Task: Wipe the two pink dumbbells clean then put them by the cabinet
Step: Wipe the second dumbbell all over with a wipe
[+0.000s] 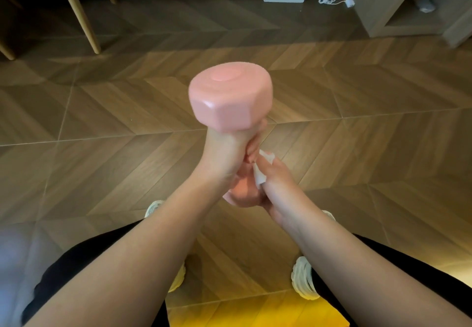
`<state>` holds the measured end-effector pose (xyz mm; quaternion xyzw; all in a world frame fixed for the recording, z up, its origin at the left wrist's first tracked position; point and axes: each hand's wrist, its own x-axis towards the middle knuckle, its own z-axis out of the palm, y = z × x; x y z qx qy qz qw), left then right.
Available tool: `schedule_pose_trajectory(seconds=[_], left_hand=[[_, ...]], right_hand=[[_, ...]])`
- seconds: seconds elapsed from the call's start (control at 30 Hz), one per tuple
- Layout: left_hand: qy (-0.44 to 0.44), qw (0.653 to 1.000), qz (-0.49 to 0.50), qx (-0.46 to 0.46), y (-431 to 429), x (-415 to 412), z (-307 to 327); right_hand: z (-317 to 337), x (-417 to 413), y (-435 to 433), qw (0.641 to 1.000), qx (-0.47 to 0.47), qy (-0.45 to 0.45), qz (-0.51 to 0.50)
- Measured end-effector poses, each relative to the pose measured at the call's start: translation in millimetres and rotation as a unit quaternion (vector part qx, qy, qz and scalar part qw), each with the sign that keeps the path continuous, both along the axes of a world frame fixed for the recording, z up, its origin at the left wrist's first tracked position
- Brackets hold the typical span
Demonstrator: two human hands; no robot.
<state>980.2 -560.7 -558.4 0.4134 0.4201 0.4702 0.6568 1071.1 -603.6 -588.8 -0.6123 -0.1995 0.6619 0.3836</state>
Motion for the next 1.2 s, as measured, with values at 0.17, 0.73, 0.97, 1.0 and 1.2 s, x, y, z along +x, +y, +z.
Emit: schedule_pose_trajectory(seconds=[0.17,0.73,0.97,1.0,1.2], left_hand=[[-0.046,0.999,0.007,0.001,7,-6,7],[-0.089,0.993,-0.082,0.013,7,-8,0],[-0.103,0.992,0.049,-0.047,12,-7,1],[-0.081,0.992,0.078,-0.06,13,-6,0],[0.01,0.993,0.102,-0.052,5,3,-1]], right_hand=[[4,9,-1,0.997,0.023,0.066,0.021],[6,6,0,1.0,0.0,0.01,0.013],[4,13,-5,0.997,-0.036,0.064,0.027],[2,12,-6,0.998,-0.031,0.049,0.02],[-9,-2,-1,0.998,-0.046,-0.002,-0.034]])
